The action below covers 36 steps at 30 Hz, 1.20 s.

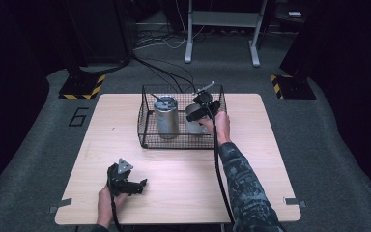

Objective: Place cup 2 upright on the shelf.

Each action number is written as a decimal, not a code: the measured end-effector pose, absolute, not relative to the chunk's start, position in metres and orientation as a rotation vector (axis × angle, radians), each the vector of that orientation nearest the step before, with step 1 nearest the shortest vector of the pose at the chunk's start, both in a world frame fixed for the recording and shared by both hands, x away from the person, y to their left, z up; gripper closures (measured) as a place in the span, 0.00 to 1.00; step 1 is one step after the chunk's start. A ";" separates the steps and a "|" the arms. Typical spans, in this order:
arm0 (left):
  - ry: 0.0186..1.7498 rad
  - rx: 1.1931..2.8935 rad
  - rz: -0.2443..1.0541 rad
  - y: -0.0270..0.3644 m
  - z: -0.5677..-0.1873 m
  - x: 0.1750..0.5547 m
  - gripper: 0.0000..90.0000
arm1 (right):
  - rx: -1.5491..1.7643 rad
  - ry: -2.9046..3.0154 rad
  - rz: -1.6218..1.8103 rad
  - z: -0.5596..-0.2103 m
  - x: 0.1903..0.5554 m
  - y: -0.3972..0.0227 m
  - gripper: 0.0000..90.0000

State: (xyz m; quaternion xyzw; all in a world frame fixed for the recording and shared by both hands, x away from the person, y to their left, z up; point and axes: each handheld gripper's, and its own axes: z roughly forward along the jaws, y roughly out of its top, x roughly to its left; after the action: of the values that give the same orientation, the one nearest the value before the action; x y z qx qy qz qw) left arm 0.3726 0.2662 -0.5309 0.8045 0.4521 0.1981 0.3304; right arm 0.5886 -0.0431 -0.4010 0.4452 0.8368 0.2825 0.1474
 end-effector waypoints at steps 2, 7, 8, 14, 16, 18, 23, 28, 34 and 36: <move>1.181 2.105 0.518 0.266 -0.531 0.373 0.00 | 1.279 2.414 0.799 -0.401 0.589 -0.043 0.06; 1.182 2.105 0.518 0.266 -0.531 0.373 0.00 | 1.302 2.411 0.791 -0.406 0.591 -0.042 0.06; 1.182 2.105 0.518 0.266 -0.531 0.373 0.00 | 1.307 2.409 0.793 -0.407 0.591 -0.042 0.06; 1.183 2.105 0.514 0.266 -0.531 0.372 0.00 | 1.315 2.414 0.768 -0.410 0.592 -0.040 0.06; 1.183 2.105 0.515 0.266 -0.531 0.372 0.00 | 1.315 2.417 0.769 -0.410 0.592 -0.041 0.06; 1.183 2.105 0.514 0.266 -0.531 0.372 0.00 | 1.322 2.419 0.762 -0.410 0.592 -0.040 0.06; 1.182 2.106 0.515 0.266 -0.531 0.372 0.00 | 1.321 2.425 0.751 -0.412 0.593 -0.041 0.06; 1.188 2.099 0.509 0.266 -0.531 0.372 0.00 | 1.333 2.442 0.713 -0.415 0.594 -0.042 0.06; 1.188 2.100 0.510 0.266 -0.531 0.372 0.00 | 1.346 2.432 0.726 -0.417 0.593 -0.042 0.06; 1.188 2.100 0.510 0.266 -0.531 0.372 0.00 | 1.345 2.436 0.719 -0.417 0.593 -0.042 0.06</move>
State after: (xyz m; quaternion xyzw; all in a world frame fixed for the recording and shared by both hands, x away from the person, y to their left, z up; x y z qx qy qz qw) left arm 0.3721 0.2658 -0.5310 0.8034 0.4545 0.1951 0.3316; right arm 0.5934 -0.0424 -0.4167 0.4638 0.8400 0.2479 0.1333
